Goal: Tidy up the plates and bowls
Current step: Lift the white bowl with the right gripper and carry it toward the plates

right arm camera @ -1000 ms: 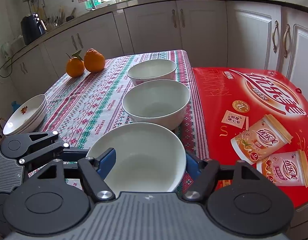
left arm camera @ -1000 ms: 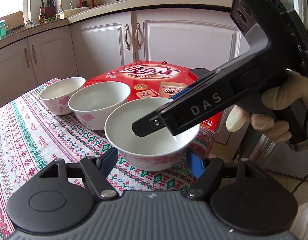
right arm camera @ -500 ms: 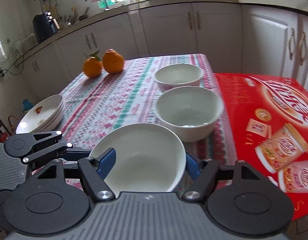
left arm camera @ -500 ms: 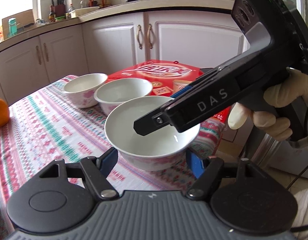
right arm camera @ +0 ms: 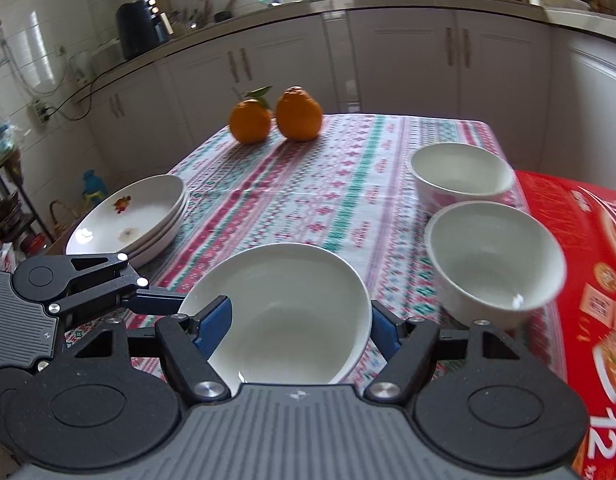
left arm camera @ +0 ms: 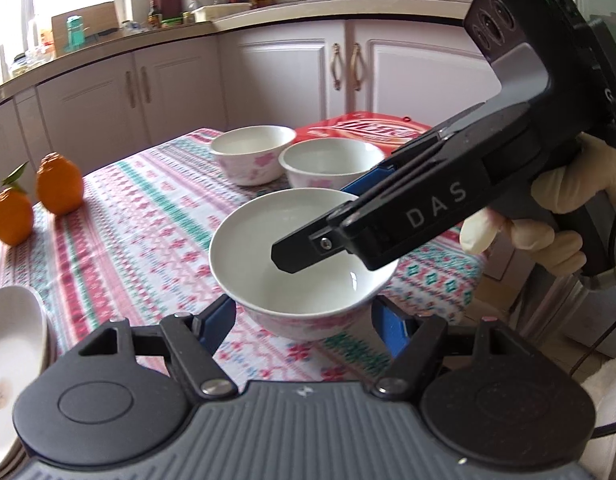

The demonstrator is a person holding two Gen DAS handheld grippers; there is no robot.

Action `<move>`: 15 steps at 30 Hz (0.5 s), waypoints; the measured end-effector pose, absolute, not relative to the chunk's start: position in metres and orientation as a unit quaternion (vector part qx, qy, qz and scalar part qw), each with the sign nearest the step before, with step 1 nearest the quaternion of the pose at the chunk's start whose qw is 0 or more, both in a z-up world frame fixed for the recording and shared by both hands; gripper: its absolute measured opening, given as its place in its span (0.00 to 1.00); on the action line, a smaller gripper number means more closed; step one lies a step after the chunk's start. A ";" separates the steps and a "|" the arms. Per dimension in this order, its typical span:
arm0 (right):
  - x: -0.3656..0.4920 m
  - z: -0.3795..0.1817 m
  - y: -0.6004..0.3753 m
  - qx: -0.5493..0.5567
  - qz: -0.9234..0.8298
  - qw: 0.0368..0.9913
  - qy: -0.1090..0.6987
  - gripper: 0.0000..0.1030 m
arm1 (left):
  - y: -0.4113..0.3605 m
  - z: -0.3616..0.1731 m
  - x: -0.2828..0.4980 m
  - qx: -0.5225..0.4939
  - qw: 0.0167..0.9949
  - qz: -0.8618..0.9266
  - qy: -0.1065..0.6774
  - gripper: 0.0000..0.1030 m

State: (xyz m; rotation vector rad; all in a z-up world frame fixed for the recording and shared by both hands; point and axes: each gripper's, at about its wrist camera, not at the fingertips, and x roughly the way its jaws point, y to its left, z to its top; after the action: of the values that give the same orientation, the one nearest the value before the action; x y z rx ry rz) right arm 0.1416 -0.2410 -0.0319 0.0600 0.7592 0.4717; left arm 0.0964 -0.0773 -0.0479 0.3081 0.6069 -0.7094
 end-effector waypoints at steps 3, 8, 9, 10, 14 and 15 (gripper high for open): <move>0.148 -0.033 -0.231 0.025 0.239 0.898 0.368 0.76 | -0.070 -0.048 0.100 0.144 0.885 -0.330 0.294 0.72; 0.159 -0.036 -0.218 0.023 0.252 0.894 0.370 0.76 | -0.058 -0.050 0.105 0.137 0.891 -0.315 0.297 0.72; 0.161 -0.036 -0.216 0.023 0.255 0.893 0.370 0.76 | -0.057 -0.051 0.106 0.136 0.892 -0.312 0.299 0.72; 0.163 -0.036 -0.213 0.023 0.258 0.892 0.371 0.76 | -0.055 -0.052 0.107 0.135 0.892 -0.310 0.300 0.72; 0.170 -0.040 -0.204 0.018 0.264 0.889 0.374 0.76 | -0.048 -0.053 0.111 0.132 0.894 -0.303 0.303 0.72; 0.171 -0.041 -0.203 0.018 0.265 0.888 0.375 0.76 | -0.047 -0.053 0.112 0.131 0.894 -0.302 0.304 0.72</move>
State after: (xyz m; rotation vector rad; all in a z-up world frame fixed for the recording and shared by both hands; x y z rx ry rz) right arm 0.1712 -0.2028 -0.0409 0.0375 0.7793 0.5504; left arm 0.1119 -0.0468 -0.0529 0.2722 0.6302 -0.6268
